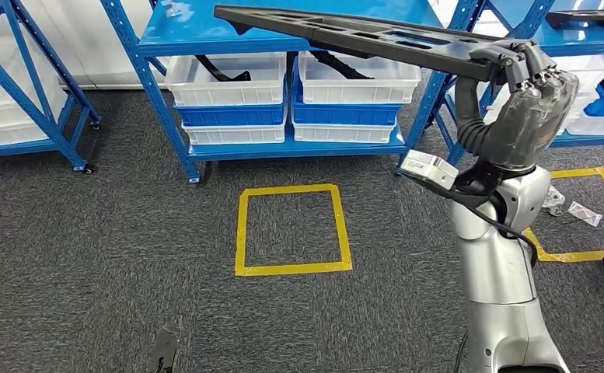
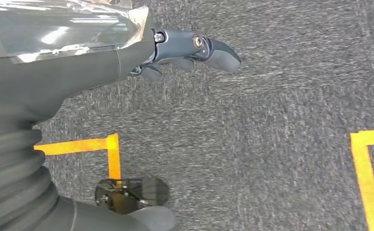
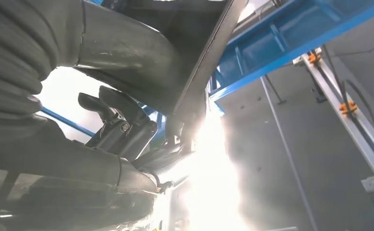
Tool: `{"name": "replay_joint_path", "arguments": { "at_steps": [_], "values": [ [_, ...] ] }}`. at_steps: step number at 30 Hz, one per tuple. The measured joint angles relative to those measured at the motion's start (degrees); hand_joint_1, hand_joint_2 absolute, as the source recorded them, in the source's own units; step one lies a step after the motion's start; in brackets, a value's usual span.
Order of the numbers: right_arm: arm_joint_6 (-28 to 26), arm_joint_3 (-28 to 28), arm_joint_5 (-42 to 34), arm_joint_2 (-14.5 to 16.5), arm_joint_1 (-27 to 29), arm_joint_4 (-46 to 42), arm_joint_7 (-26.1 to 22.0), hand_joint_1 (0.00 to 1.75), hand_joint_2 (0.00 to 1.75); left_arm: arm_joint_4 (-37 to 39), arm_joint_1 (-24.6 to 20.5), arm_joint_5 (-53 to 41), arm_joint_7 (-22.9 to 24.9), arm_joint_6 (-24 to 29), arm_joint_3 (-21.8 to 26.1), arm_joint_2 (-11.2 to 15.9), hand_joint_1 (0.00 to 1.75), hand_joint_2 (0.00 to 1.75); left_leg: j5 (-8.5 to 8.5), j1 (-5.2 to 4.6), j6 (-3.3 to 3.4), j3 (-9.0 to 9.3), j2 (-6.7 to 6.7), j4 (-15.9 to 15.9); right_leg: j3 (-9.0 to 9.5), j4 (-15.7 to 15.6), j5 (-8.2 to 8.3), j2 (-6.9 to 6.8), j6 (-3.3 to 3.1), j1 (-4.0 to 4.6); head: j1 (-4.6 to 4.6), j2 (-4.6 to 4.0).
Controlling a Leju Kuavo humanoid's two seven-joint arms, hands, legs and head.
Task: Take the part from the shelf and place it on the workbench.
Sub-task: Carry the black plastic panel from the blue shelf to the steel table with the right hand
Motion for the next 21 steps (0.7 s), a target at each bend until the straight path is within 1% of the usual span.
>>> {"name": "replay_joint_path", "arguments": {
  "at_steps": [1,2,3,4,5,6,7,8,9,10,11,12,13,14,15,16,17,18,19,20,21],
  "values": [
    [0.00,-0.02,-0.01,-0.10,0.02,-0.15,0.04,1.75,1.75,-0.06,-0.15,-0.01,0.00,-0.03,-0.03,0.01,0.00,1.75,-0.49,-0.10,0.27,2.94,-0.08,-3.94,-0.41,0.04,0.50,-0.02,0.37,0.07,0.07,0.00],
    [0.00,-0.03,-0.02,-0.20,0.01,-0.28,0.10,1.75,1.75,-0.11,-0.28,-0.01,-0.01,-0.07,-0.05,0.02,0.00,1.75,-1.31,-0.29,0.54,4.92,-0.16,-6.97,-0.71,0.04,0.99,-0.08,0.80,0.13,0.11,0.00],
    [0.00,-0.04,-0.08,-0.32,0.04,-0.38,0.18,1.75,1.75,-0.14,-0.37,-0.01,-0.01,-0.09,-0.05,0.03,0.00,1.75,-1.93,-0.58,0.89,5.76,-0.22,-8.73,-1.03,-0.04,1.54,-0.17,1.28,0.11,0.17,0.00],
    [0.00,-0.04,-0.13,-0.43,0.14,-0.39,0.27,1.75,1.75,-0.15,-0.36,0.00,-0.02,-0.09,-0.06,0.03,0.00,1.75,-1.80,-0.79,1.37,5.65,-0.23,-9.45,-1.32,-0.14,2.13,-0.24,1.75,0.08,0.24,0.00],
    [0.00,-0.02,-0.21,-0.56,0.30,-0.39,0.33,1.75,1.75,-0.15,-0.30,0.00,-0.02,-0.10,-0.07,0.03,0.00,1.75,-1.27,-0.91,1.88,5.19,-0.09,-9.66,-1.76,-0.04,2.30,-0.26,2.09,-0.04,0.20,0.00],
    [0.00,-0.02,-0.30,-0.72,0.47,-0.39,0.39,1.75,1.75,-0.15,-0.25,0.01,-0.03,-0.10,-0.06,0.05,0.00,1.75,-0.57,-0.95,2.50,4.59,0.05,-9.80,-2.41,0.54,1.65,-0.23,2.17,-0.13,0.25,0.00],
    [0.00,-0.02,-0.37,-0.89,0.60,-0.38,0.43,1.75,1.75,-0.15,-0.22,0.01,-0.03,-0.10,-0.05,0.09,0.00,1.75,0.23,-0.90,3.08,3.92,0.20,-9.98,-3.26,2.02,0.04,-0.19,1.97,-0.14,0.34,0.00],
    [0.00,-0.03,-0.45,-1.07,0.68,-0.38,0.46,1.75,1.75,-0.15,-0.24,0.01,-0.04,-0.10,-0.05,0.11,0.00,1.75,0.99,-0.87,3.46,3.13,0.32,-10.05,-4.26,4.68,-2.44,-0.15,1.57,-0.22,0.42,0.00],
    [0.00,-0.03,-0.49,-1.22,0.74,-0.38,0.49,1.75,1.75,-0.15,-0.26,0.01,-0.05,-0.10,-0.05,0.12,0.00,1.75,1.71,-0.90,3.71,2.20,0.33,-10.04,-5.32,8.25,-5.04,-0.11,1.27,-0.21,0.53,0.00],
    [0.00,-0.03,-0.52,-1.36,0.83,-0.38,0.51,1.75,1.75,-0.15,-0.25,0.02,-0.09,-0.12,-0.06,0.09,0.00,1.75,2.42,-0.92,3.77,1.23,0.35,-10.03,-6.16,12.13,-6.98,-0.08,1.24,-0.24,0.58,0.00],
    [0.00,-0.03,-0.53,-1.46,0.95,-0.36,0.55,1.75,1.75,-0.15,-0.24,0.01,-0.17,-0.14,-0.07,0.06,0.00,1.75,3.15,-0.92,3.71,0.21,0.39,-10.01,-6.52,15.30,-7.80,-0.06,1.57,-0.27,0.60,0.00],
    [0.00,-0.03,-0.56,-1.54,1.06,-0.34,0.58,1.75,1.75,-0.15,-0.23,0.02,-0.27,-0.15,-0.07,0.03,0.00,1.75,3.88,-0.90,3.59,-0.81,0.45,-9.99,-6.15,16.94,-7.35,-0.05,2.19,-0.34,0.61,0.00],
    [0.00,-0.02,-0.69,-1.59,1.15,-0.33,0.60,1.75,1.75,-0.15,-0.22,0.02,-0.38,-0.16,-0.07,0.02,0.00,1.75,4.60,-0.85,3.41,-1.79,0.52,-9.97,-5.01,16.83,-6.02,-0.06,2.92,-0.44,0.61,0.00],
    [0.00,-0.01,-0.91,-1.62,1.19,-0.32,0.61,1.75,1.75,-0.15,-0.22,0.02,-0.49,-0.17,-0.07,0.02,0.00,1.75,5.32,-0.79,3.18,-2.70,0.59,-9.92,-2.96,14.91,-4.60,-0.07,3.53,-0.54,0.62,0.00],
    [0.00,0.00,-1.24,-1.65,1.18,-0.32,0.57,1.75,1.75,-0.15,-0.21,0.02,-0.56,-0.17,-0.08,0.03,0.00,1.75,5.97,-0.80,2.87,-3.48,0.62,-9.84,0.09,11.33,-4.22,-0.09,3.73,-0.58,0.63,0.00],
    [0.00,0.02,-1.58,-1.66,1.17,-0.33,0.49,1.75,1.75,-0.16,-0.22,0.02,-0.64,-0.16,-0.08,0.04,0.00,1.75,6.53,-0.85,2.53,-4.06,0.65,-9.73,3.30,6.98,-4.91,-0.04,3.50,-0.42,0.60,0.00],
    [-0.01,0.03,-1.86,-1.67,1.16,-0.34,0.39,1.75,1.75,-0.18,-0.24,0.02,-0.71,-0.14,-0.09,0.05,0.00,1.75,7.11,-0.95,2.16,-4.46,0.65,-9.65,5.77,3.19,-6.19,0.00,2.96,-0.25,0.58,0.00],
    [-0.01,0.04,-2.08,-1.69,1.17,-0.34,0.26,1.75,1.75,-0.19,-0.25,0.01,-0.76,-0.12,-0.09,0.08,0.00,1.75,7.62,-1.03,1.81,-4.66,0.67,-9.69,7.35,0.50,-7.49,0.08,2.30,-0.02,0.56,0.00],
    [-0.02,0.04,-2.20,-1.72,1.20,-0.34,0.14,1.75,1.75,-0.19,-0.26,0.02,-0.80,-0.10,-0.09,0.09,0.00,1.75,8.11,-1.02,1.48,-4.74,0.70,-9.81,7.67,-0.69,-8.01,0.14,1.70,0.12,0.52,0.00],
    [-0.02,0.04,-2.27,-1.77,1.22,-0.33,0.05,1.75,1.75,-0.19,-0.26,0.01,-0.81,-0.08,-0.09,0.11,0.00,1.75,8.43,-0.88,1.14,-4.87,0.70,-9.90,7.40,-0.75,-7.85,0.15,1.12,-0.09,0.52,0.00],
    [-0.02,0.03,-2.29,-1.80,1.23,-0.31,-0.02,1.75,1.75,-0.19,-0.23,0.02,-0.81,-0.08,-0.09,0.14,0.00,1.75,7.97,-0.71,0.81,-5.09,0.68,-9.60,7.29,-0.74,-7.46,0.14,0.56,-0.26,0.52,0.00]
  ]
}}
